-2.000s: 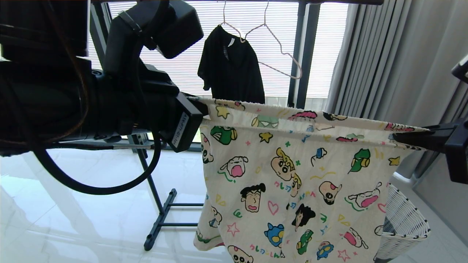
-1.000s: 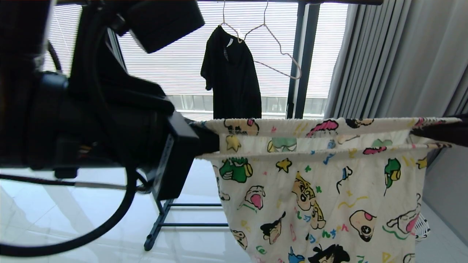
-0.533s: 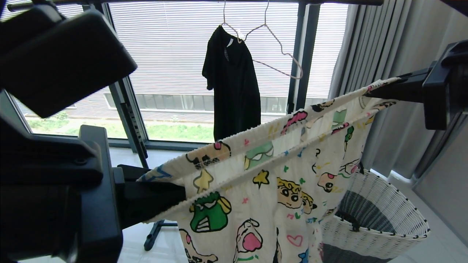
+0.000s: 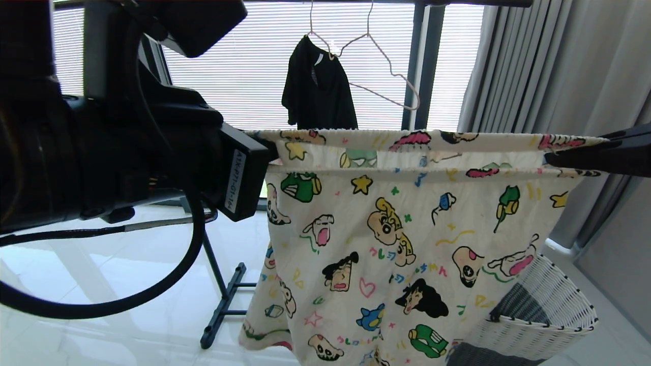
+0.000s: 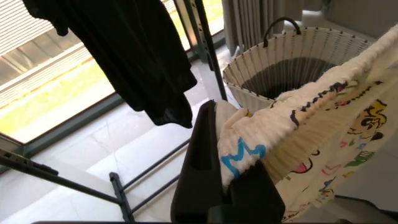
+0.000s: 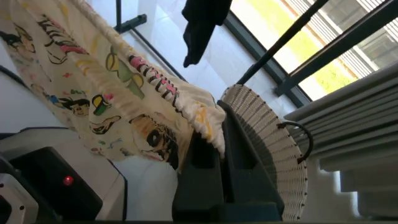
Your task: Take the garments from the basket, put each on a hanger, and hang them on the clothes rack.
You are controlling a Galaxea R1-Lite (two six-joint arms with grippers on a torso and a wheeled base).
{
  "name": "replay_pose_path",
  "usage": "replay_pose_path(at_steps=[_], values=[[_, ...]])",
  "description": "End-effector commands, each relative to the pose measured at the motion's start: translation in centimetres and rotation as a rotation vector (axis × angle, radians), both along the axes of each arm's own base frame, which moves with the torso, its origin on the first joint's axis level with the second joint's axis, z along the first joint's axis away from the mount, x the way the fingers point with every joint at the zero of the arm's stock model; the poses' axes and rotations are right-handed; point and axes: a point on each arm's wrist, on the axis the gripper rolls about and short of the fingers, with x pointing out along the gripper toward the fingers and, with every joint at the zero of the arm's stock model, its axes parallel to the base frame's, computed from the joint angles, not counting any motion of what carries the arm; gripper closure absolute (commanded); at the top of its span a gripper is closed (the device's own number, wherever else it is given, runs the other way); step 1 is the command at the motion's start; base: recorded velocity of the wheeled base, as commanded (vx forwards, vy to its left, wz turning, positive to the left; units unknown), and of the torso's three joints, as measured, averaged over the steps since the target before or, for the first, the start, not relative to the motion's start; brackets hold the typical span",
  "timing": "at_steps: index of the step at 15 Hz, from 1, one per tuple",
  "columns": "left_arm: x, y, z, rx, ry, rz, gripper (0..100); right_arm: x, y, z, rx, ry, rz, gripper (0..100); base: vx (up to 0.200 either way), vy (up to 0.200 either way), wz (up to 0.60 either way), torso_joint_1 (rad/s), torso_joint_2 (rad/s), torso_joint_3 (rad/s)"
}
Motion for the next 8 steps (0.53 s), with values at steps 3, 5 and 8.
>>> replay_pose_path(at_steps=[3, 5, 8], values=[[1.1, -0.8, -0.8, 0.027, 0.020, 0.012, 100, -0.7, -0.6, -0.3, -0.001, 0.000, -0.001, 0, 0.000, 0.000, 0.00, 0.000, 0.00, 0.000], [1.3, -0.6, -1.2, 0.055, 0.020, 0.023, 100, -1.4, -1.2, -1.2, -0.020, 0.014, -0.005, 0, 0.000, 0.000, 0.00, 0.000, 0.00, 0.000], [2.6, 1.1, -2.0, 0.141, 0.002, 0.133, 100, -2.5, -3.7, -3.0, -0.089, -0.011, -0.209, 0, 0.000, 0.000, 0.00, 0.000, 0.00, 0.000]])
